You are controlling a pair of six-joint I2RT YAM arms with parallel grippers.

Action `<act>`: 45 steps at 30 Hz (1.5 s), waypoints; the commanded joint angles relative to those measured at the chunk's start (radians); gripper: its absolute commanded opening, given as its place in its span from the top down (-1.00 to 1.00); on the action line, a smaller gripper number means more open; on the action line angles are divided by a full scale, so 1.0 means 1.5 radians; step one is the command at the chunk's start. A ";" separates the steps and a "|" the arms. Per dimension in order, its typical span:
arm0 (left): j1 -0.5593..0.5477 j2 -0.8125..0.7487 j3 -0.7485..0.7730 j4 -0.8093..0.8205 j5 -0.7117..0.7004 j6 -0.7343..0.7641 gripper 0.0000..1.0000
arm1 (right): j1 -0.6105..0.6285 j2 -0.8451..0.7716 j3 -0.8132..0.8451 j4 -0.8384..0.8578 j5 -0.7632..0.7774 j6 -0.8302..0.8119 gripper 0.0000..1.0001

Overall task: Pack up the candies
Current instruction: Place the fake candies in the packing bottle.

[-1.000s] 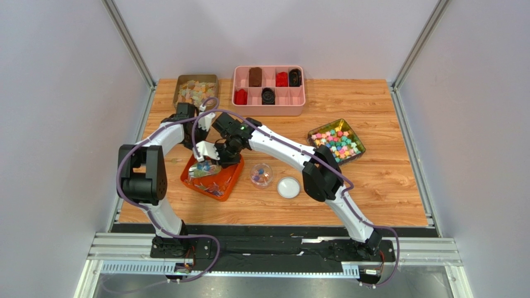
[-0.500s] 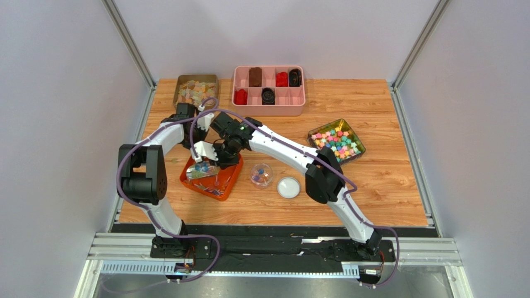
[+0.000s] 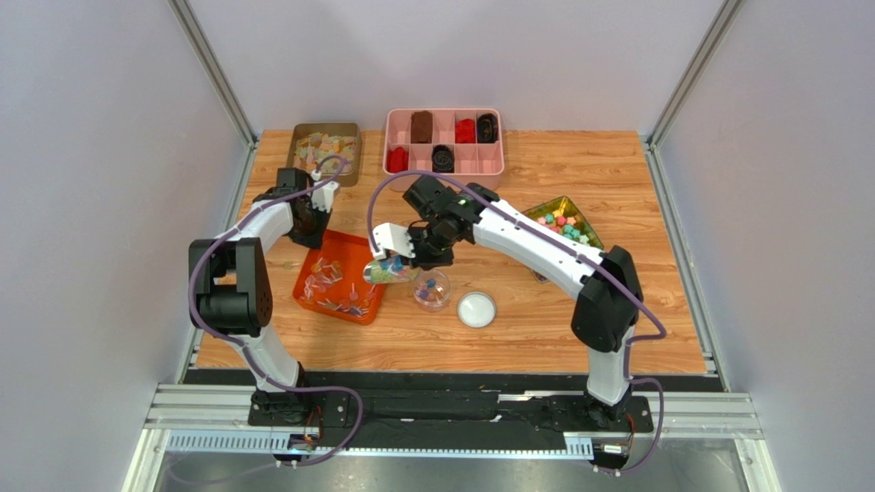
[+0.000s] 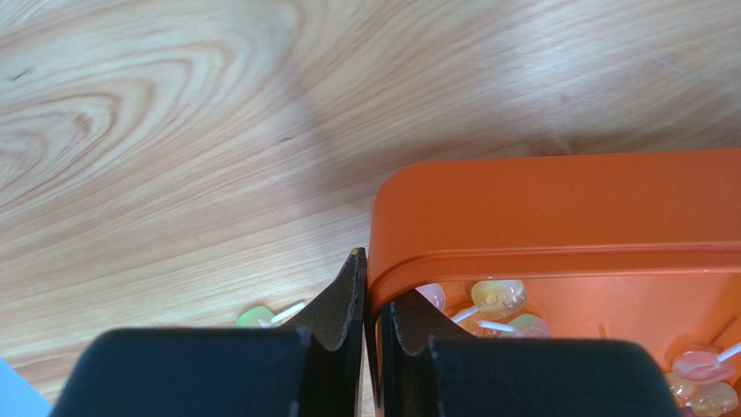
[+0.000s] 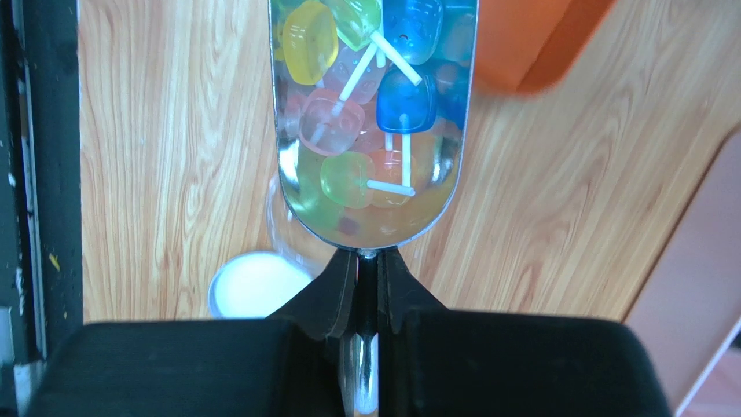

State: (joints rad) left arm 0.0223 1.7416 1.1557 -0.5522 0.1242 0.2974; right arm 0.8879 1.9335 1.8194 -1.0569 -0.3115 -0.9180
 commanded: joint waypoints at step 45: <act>0.112 -0.053 0.024 0.004 0.048 -0.049 1.00 | 0.018 -0.168 -0.223 -0.079 0.410 -0.046 1.00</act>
State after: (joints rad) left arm 0.1814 1.7256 1.1736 -0.5495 0.1631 0.2630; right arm 0.8989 1.7039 1.4723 -1.1679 0.2333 -0.9596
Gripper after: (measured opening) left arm 0.105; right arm 0.074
